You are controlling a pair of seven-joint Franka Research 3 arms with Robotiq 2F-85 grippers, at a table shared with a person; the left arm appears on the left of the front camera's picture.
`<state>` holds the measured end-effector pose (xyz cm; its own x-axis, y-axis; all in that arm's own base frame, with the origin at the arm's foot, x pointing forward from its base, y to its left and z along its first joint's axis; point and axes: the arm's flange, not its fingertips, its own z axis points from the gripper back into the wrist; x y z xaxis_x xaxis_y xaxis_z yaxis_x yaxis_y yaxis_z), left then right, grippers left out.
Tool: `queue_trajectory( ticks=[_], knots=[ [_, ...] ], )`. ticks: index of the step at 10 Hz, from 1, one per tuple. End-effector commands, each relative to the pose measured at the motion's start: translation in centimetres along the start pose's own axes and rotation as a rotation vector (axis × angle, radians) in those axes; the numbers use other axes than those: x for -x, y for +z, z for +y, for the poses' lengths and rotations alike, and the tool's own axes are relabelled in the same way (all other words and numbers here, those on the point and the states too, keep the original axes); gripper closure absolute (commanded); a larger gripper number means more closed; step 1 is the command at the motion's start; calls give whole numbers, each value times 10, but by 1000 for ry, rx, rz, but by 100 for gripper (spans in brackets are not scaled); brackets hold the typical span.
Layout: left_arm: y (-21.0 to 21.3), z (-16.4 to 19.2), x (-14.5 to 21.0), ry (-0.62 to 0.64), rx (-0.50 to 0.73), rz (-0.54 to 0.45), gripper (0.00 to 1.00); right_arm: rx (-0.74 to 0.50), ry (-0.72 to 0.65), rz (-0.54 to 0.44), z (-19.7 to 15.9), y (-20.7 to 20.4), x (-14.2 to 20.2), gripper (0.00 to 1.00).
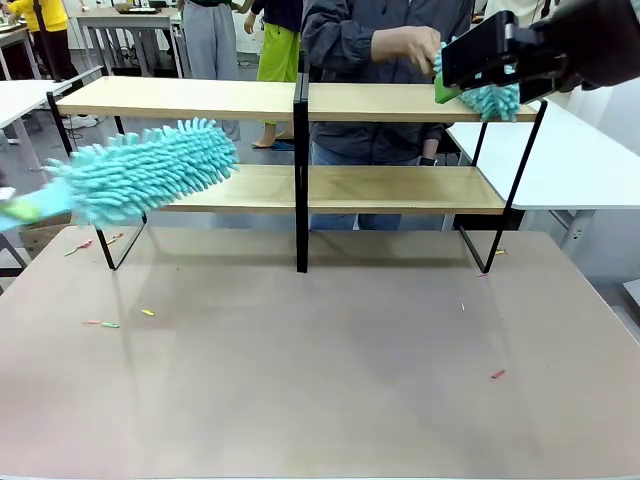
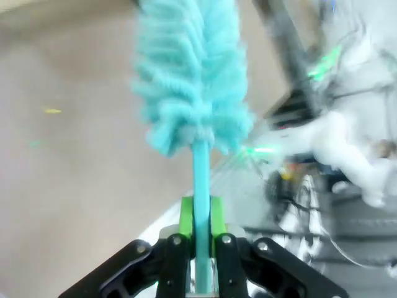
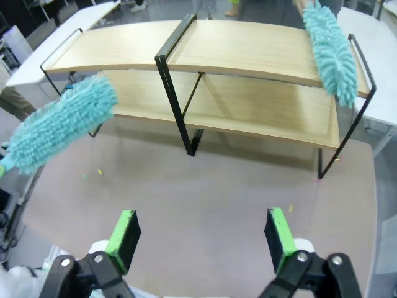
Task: Clean the shelves.
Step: Clean another randomly selected level of the Shelf with the Duster.
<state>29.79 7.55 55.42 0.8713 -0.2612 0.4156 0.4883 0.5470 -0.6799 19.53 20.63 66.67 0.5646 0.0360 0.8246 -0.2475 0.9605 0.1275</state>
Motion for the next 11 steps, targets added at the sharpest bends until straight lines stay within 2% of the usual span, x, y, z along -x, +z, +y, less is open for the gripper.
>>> queue_trajectory(
  ticks=[1, 2, 3, 4, 5, 6, 7, 8, 9, 10, 11],
  knots=[
    [79, 6, 26, -131, 234, 186, 88, 10, -2, -6, -1, 1, -1, 0],
    [107, 7, 46, -214, 291, 174, 88, 10, -2, -6, -1, 1, -1, 0],
    [130, 6, 61, -252, 324, 117, 88, 10, -2, -6, -1, 1, -1, 0],
    [157, 6, 71, -245, 352, -41, 88, 10, -2, -6, -1, 1, -1, 0],
    [187, 10, 75, -135, 342, -285, 88, 10, -2, -6, -1, 1, -1, 0],
    [201, 15, 74, -60, 318, -386, 88, 10, -2, -6, -1, 1, -1, 0],
    [216, 23, 76, -15, 348, -457, 88, 10, -2, -6, -1, 1, -1, 0],
    [229, 35, 79, -17, 423, -510, 88, 10, -2, -6, -1, 1, -1, 0],
    [239, 55, 80, 50, 524, -583, 88, 10, -2, -6, -1, 1, -1, 0],
    [227, 36, 92, -9, 348, -450, 88, 10, -2, -6, -1, 1, -1, 0],
    [227, 36, 92, -9, 348, -450, 88, 10, -2, -6, -1, 1, -1, 0]
  ],
)
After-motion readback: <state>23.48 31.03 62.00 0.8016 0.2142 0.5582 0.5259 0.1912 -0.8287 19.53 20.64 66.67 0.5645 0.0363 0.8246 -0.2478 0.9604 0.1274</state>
